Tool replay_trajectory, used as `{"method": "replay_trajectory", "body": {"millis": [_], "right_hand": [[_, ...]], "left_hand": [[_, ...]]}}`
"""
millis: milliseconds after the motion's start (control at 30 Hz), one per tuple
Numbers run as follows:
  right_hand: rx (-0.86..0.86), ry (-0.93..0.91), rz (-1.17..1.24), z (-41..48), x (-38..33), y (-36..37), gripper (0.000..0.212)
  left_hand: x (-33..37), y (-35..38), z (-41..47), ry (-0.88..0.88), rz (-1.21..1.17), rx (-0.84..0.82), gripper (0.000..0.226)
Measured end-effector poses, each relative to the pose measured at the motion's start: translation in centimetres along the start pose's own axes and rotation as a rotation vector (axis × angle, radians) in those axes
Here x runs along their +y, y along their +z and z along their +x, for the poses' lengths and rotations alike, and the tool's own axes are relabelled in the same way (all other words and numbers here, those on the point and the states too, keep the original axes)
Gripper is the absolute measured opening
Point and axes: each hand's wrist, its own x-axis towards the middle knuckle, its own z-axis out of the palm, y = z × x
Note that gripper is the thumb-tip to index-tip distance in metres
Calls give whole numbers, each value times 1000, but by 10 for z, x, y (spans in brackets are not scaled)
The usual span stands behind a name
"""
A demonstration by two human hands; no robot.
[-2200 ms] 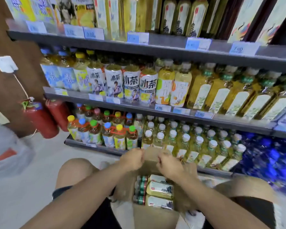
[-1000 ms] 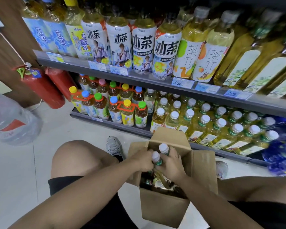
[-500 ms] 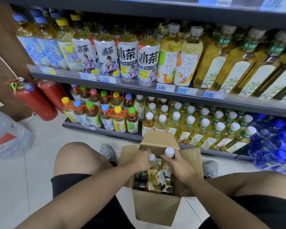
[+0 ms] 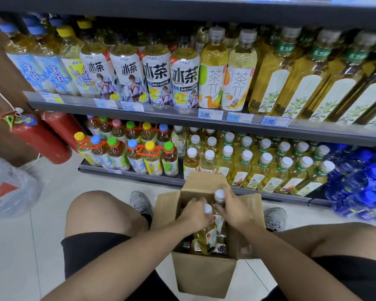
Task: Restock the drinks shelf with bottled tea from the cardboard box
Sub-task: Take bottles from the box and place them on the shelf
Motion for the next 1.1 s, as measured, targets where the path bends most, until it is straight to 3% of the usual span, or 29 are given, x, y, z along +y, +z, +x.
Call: {"method": "replay_trajectory", "body": {"millis": [100, 167, 233, 367, 567, 667, 733, 867, 1000, 1100], "right_hand": [[-20, 89, 167, 8, 1, -6, 34], [-42, 64, 163, 5, -2, -14, 27], [-15, 21, 138, -2, -7, -26, 29], [76, -73, 99, -13, -28, -72, 38], [218, -221, -5, -33, -93, -181, 44], [354, -315, -30, -46, -131, -247, 49], [442, -349, -28, -53, -155, -291, 47], [601, -454, -23, -72, -205, -374, 48], [741, -582, -29, -83, -242, -442, 36], [802, -610, 33, -71, -256, -478, 36]], "left_hand": [[2, -8, 2, 52, 23, -2, 7], [2, -13, 0, 84, 38, 5, 11], [4, -22, -5, 133, 56, 43, 9], [19, -58, -18, 248, 43, 144, 30], [84, -171, -66, 430, 78, 361, 12], [121, -229, -94, 512, 108, 460, 22], [144, -268, -114, 541, 96, 558, 35], [191, -344, -155, 658, 112, 740, 19], [228, -404, -185, 755, 155, 902, 42], [247, -437, -190, 799, 182, 994, 45]]}}
